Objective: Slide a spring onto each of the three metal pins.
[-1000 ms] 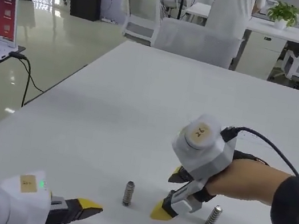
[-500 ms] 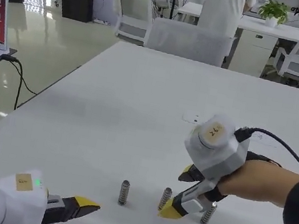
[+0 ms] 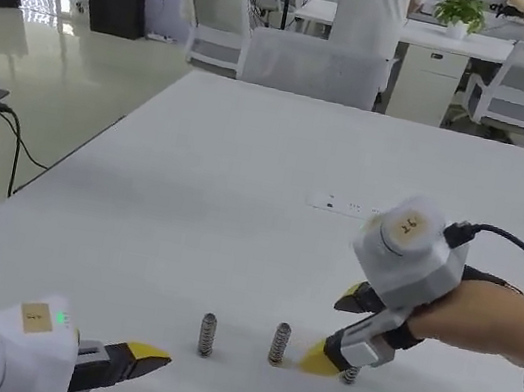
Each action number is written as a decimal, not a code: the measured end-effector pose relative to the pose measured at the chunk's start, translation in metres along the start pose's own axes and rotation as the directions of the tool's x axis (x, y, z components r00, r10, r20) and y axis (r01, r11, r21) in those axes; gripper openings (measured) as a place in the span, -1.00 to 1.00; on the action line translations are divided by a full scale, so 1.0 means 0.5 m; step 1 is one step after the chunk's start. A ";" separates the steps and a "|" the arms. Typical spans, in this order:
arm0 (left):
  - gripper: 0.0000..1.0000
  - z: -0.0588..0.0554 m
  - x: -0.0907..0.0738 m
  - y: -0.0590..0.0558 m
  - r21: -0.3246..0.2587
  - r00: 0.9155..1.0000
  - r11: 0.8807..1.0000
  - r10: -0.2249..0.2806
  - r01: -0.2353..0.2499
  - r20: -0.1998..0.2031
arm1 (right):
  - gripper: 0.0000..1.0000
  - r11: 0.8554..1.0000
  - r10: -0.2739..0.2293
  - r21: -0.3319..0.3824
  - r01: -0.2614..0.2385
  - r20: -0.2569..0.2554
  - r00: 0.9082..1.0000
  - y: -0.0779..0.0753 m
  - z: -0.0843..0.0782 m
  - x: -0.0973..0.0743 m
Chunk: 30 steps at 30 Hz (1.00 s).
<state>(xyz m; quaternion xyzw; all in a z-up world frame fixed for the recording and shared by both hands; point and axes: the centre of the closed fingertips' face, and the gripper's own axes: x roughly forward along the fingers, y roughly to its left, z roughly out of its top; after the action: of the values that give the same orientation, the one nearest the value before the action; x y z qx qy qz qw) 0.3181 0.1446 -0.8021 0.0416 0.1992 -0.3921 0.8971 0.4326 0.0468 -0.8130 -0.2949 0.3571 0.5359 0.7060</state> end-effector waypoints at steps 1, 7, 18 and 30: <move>0.00 0.000 0.001 0.000 0.000 1.000 1.000 -0.001 0.001 0.000 | 0.12 1.000 -0.003 0.006 0.003 0.002 1.000 -0.001 -0.004 -0.002; 0.00 0.004 0.002 0.000 0.004 1.000 1.000 -0.004 0.004 0.000 | 0.13 0.999 -0.017 0.033 0.017 0.012 1.000 -0.005 -0.020 -0.011; 0.00 0.006 0.007 -0.001 0.004 1.000 1.000 -0.013 0.013 -0.002 | 0.14 0.996 -0.047 0.083 0.044 0.038 0.998 -0.005 -0.052 -0.033; 0.01 0.009 0.006 0.002 0.006 1.000 1.000 -0.017 0.017 -0.001 | 0.15 0.991 -0.071 0.113 0.066 0.045 0.996 0.013 -0.094 -0.054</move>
<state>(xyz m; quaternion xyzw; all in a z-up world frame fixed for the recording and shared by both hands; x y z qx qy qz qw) 0.3221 0.1419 -0.7992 0.0431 0.1989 -0.4002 0.8936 0.4131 -0.0039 -0.8178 -0.2537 0.3587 0.4977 0.7479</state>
